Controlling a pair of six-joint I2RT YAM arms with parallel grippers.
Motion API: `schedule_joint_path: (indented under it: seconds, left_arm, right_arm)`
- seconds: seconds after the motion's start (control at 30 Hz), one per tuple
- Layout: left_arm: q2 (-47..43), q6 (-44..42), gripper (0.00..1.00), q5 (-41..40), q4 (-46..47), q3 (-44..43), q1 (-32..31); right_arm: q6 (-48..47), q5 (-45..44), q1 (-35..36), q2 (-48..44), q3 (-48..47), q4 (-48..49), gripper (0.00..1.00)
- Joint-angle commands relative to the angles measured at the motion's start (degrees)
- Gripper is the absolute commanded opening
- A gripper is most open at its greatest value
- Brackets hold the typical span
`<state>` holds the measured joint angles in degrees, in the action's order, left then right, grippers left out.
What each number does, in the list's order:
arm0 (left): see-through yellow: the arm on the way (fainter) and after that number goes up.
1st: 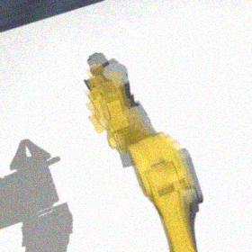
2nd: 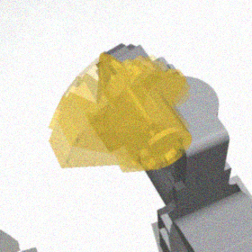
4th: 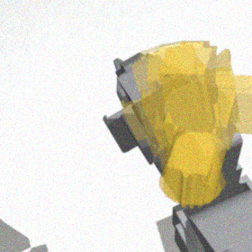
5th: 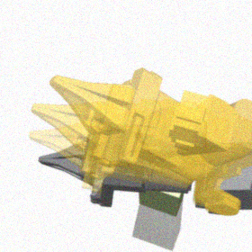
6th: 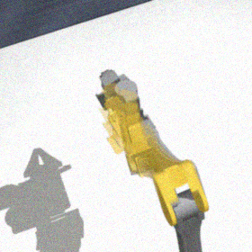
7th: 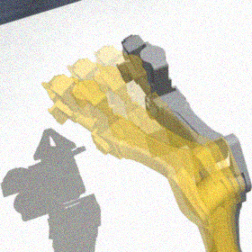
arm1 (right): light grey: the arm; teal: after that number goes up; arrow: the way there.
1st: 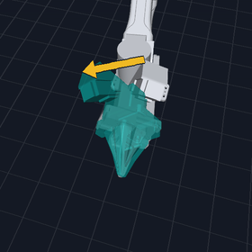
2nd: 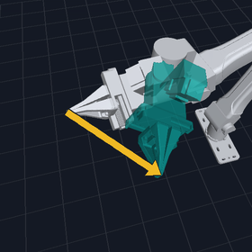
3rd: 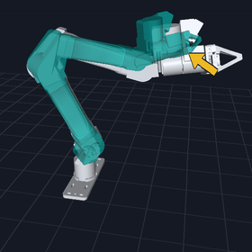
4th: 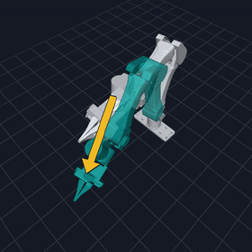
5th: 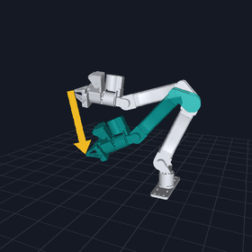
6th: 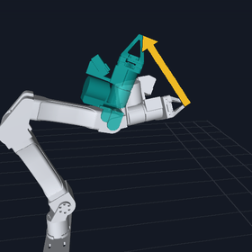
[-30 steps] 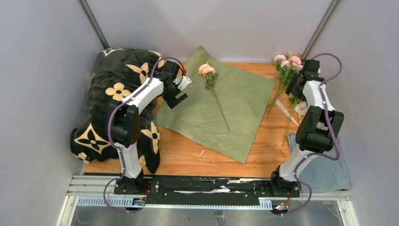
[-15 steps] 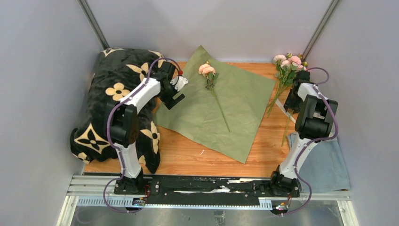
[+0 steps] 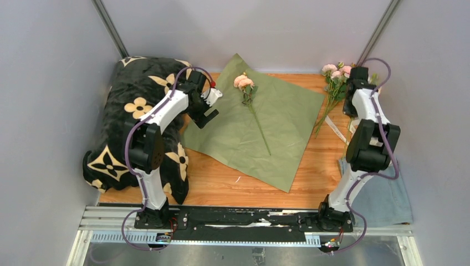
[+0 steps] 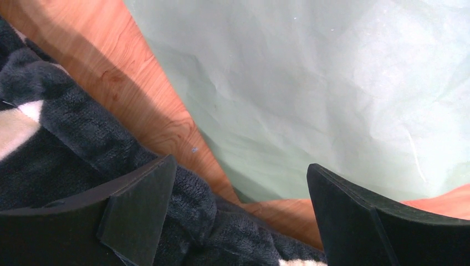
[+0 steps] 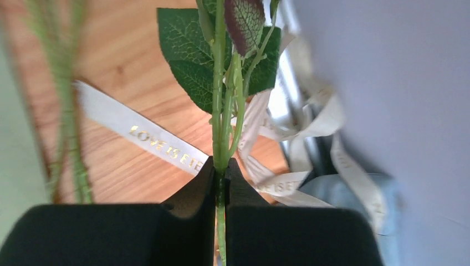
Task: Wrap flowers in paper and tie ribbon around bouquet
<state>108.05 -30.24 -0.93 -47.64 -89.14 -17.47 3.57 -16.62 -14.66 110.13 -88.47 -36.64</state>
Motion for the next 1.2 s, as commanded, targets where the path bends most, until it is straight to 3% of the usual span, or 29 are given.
schedule_joint_path:
  seconds: [0.0,0.1,0.2,0.27,0.5,0.63,0.7,0.77,0.8,0.87,1.0,1.17]
  left_arm:
    - [-3.82,-0.99,0.98,5.94,-3.66,-1.51,0.93]
    - [-7.01,-0.21,0.98,9.11,-4.35,0.62,2.86]
    - [-10.71,0.24,0.98,6.26,-4.49,4.56,3.53]
    - [-13.92,0.2,0.98,5.38,-4.48,7.45,3.63]
    - [-23.97,-0.38,0.99,3.57,-4.53,15.37,3.68]
    - [-27.21,-0.25,1.0,2.8,-4.5,18.6,3.71]
    - [-28.39,-0.31,1.0,2.94,-4.48,20.03,3.72]
    - [-29.25,-0.22,1.0,3.11,-4.48,21.25,3.7]
    - [-29.57,-0.11,1.0,3.23,-4.51,21.96,3.68]
    - [-30.1,0.0,0.99,4.4,-4.78,23.04,3.68]
    - [-30.27,-1.09,0.97,9.84,-5.98,24.58,3.32]
    - [-29.7,-0.19,0.93,12.66,-5.82,24.89,0.52]
  right_arm:
    - [-7.6,-10.54,10.0,-13.84,-5.13,-0.75,0.0]
    - [-10.27,0.34,22.65,-19.21,-2.79,7.49,0.0]
    - [-2.56,19.59,32.58,-18.52,-2.68,14.23,0.0]
    - [-0.42,24.78,38.11,-14.99,-4.42,18.13,0.0]
    - [-1.16,20.62,47.64,8.14,-24.38,10.18,0.0]
    - [3.48,18.57,48.12,13.87,-26.35,10.82,0.0]
    - [4.07,18.07,48.27,16.67,-27.06,10.81,0.14]
    - [3.93,18.27,48.29,19.57,-29.45,7.75,0.44]
    - [3.71,17.49,48.26,20.45,-31.06,4.61,0.54]
    - [2.94,14.48,48.28,20.0,-31.82,1.4,0.59]
    - [1.62,10.39,48.24,10.43,-23.08,0.7,0.61]
    - [4.2,4.32,46.34,-6.06,1.19,0.65,0.6]
